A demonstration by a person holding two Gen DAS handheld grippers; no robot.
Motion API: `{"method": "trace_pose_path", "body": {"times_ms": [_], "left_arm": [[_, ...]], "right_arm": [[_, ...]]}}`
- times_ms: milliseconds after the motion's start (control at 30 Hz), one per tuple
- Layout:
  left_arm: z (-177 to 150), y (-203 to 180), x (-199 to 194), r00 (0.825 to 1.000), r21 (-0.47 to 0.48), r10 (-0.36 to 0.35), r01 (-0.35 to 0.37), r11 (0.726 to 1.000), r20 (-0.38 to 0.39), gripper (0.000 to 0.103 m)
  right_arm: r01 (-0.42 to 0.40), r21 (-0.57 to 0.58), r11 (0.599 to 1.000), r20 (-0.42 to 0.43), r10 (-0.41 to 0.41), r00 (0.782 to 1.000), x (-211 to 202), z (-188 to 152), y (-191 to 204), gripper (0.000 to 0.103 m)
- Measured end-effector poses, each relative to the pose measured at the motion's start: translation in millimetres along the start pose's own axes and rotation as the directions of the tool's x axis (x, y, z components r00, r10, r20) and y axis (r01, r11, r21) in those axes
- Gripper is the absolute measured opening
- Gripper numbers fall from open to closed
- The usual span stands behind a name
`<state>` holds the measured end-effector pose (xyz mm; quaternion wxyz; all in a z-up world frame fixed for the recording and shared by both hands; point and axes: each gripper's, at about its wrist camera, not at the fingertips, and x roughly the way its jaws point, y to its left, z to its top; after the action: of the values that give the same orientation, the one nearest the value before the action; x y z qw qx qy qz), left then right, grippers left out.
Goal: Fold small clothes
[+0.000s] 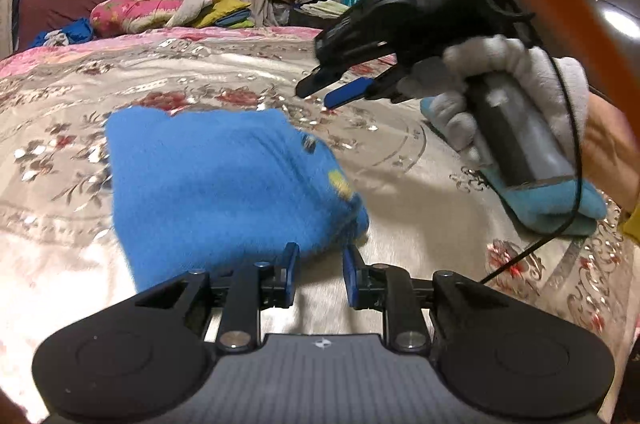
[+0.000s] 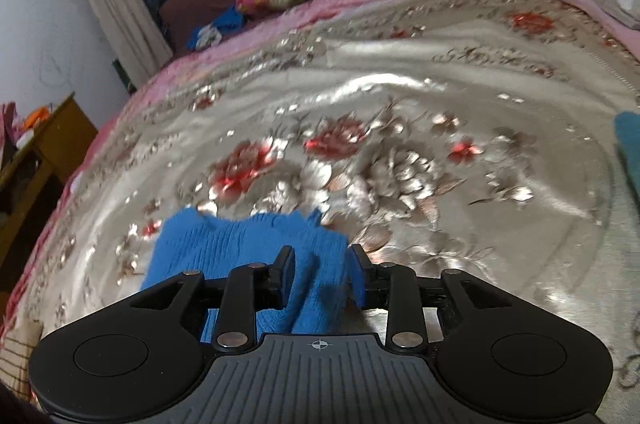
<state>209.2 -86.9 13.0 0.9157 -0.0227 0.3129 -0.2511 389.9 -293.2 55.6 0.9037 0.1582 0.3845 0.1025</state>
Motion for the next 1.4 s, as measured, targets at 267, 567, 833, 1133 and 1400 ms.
{"method": "trace_pose_path", "body": {"times_ms": [267,567,833,1133,1400], "left_arm": [[-2,15,-16,0.999,-0.033,0.041,-0.041,0.999,0.012,0.029],[6,37,-18,0.997,-0.087,0.075,-0.071,0.994,0.035,0.029],[5,52,-9,0.996,-0.132,0.087,-0.083,0.988,0.027,0.032],[9,64,-17,0.994,-0.147,0.103,-0.096,0.984,0.040,0.037],[14,82,-24,0.987,-0.205,0.150,-0.135,0.969,0.063,0.042]], "right_arm": [[-0.106,0.026,0.994,-0.120,0.108,0.987,17,-18,9,0.037],[-0.110,-0.004,0.994,-0.071,0.110,0.991,24,-13,26,0.008],[0.030,-0.054,0.998,-0.074,-0.034,0.997,36,-14,9,0.007],[-0.002,-0.037,0.999,-0.044,0.000,0.999,11,-22,11,0.023],[-0.101,-0.082,0.991,-0.123,0.091,0.988,-21,-56,22,0.040]]}}
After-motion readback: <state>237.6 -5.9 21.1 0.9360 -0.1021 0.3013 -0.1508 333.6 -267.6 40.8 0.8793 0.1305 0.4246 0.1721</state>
